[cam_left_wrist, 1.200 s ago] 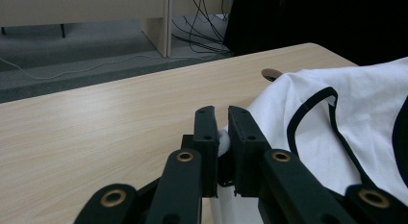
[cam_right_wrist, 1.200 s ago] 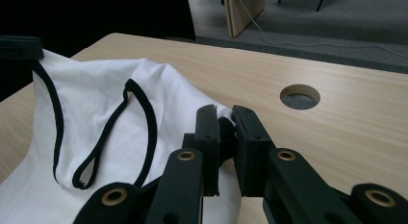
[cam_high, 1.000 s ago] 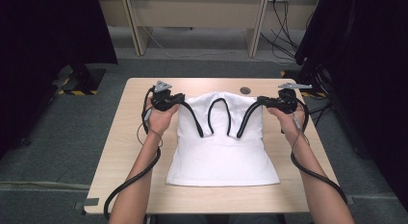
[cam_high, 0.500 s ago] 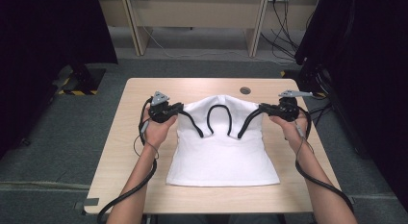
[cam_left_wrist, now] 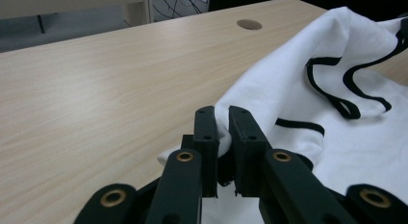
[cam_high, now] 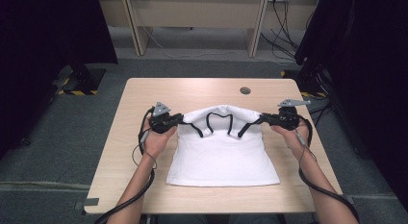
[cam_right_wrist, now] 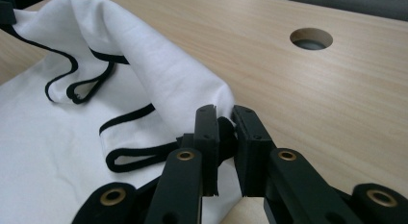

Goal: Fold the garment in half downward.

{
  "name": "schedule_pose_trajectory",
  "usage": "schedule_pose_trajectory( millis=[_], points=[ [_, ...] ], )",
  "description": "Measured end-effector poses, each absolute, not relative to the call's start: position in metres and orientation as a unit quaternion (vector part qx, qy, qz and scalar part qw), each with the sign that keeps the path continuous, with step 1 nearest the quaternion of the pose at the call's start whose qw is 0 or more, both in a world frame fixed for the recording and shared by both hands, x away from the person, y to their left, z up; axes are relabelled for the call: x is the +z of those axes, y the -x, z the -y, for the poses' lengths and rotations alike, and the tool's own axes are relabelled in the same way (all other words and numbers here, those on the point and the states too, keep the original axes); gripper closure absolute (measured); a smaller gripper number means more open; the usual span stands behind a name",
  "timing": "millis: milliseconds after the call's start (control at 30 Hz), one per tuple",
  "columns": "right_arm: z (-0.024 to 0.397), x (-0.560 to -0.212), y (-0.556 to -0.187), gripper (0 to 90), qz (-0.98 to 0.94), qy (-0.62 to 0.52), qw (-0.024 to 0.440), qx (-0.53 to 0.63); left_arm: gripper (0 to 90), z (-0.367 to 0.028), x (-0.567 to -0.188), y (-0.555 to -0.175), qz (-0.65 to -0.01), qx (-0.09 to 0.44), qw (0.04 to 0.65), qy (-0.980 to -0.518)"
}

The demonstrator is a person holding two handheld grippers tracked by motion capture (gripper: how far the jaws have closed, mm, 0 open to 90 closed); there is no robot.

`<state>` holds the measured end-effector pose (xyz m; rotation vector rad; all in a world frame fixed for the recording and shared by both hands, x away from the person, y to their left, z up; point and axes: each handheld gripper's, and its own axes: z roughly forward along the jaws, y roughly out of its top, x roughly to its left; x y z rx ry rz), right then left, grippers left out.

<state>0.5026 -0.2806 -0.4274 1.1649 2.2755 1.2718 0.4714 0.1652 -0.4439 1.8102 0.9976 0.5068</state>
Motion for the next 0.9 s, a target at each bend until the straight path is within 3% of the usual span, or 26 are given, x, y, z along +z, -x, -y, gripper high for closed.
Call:
schedule_pose_trajectory(
  millis=[900],
  points=[
    [0.286, -0.448, -0.473, 80.9, -0.809, -0.386, 0.150, 0.417, 82.0, -0.171, -0.460, -0.445, -0.397, 0.226, 0.475, -0.752]
  ],
)
